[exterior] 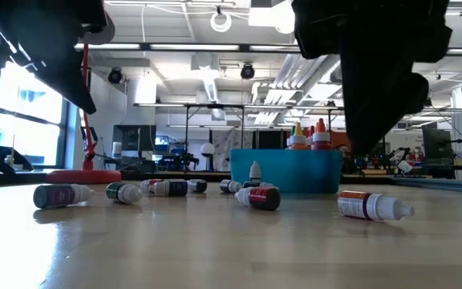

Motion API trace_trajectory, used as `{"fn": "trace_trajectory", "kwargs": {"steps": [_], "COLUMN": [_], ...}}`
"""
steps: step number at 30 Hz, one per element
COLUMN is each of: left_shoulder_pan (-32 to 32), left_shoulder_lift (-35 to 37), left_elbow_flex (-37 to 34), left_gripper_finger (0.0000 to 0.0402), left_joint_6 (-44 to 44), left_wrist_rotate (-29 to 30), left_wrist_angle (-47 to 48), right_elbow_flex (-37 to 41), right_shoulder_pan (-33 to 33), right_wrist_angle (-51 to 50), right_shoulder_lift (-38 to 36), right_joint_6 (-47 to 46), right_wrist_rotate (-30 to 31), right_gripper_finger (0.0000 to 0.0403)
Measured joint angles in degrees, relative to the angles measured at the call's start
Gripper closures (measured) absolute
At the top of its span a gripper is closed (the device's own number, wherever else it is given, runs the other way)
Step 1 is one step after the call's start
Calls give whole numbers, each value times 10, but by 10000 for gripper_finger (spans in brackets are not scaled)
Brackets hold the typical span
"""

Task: Pick & Place food coloring
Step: Put the small orange food coloring bottle into the blue bin

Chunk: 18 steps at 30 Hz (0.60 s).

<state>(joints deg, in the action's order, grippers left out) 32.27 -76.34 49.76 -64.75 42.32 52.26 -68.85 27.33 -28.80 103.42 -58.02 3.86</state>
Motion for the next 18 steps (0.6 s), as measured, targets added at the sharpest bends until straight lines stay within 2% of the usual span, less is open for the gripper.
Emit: {"fn": "trace_trajectory", "kwargs": {"steps": [11,18], "left_shoulder_pan": [0,0], "left_shoulder_lift": [0,0], "left_elbow_flex": [0,0], "left_gripper_finger": [401,401], "left_joint_6": [3,4], "left_wrist_rotate": [-4,-4], "left_wrist_angle": [-17,-17], "right_elbow_flex": [63,116], "right_shoulder_pan": [-8,-27], "right_wrist_angle": [32,140], "right_shoulder_lift": [0,0], "right_joint_6": [-32,-30], "right_wrist_rotate": [6,-27], "right_gripper_finger": [272,272]}}
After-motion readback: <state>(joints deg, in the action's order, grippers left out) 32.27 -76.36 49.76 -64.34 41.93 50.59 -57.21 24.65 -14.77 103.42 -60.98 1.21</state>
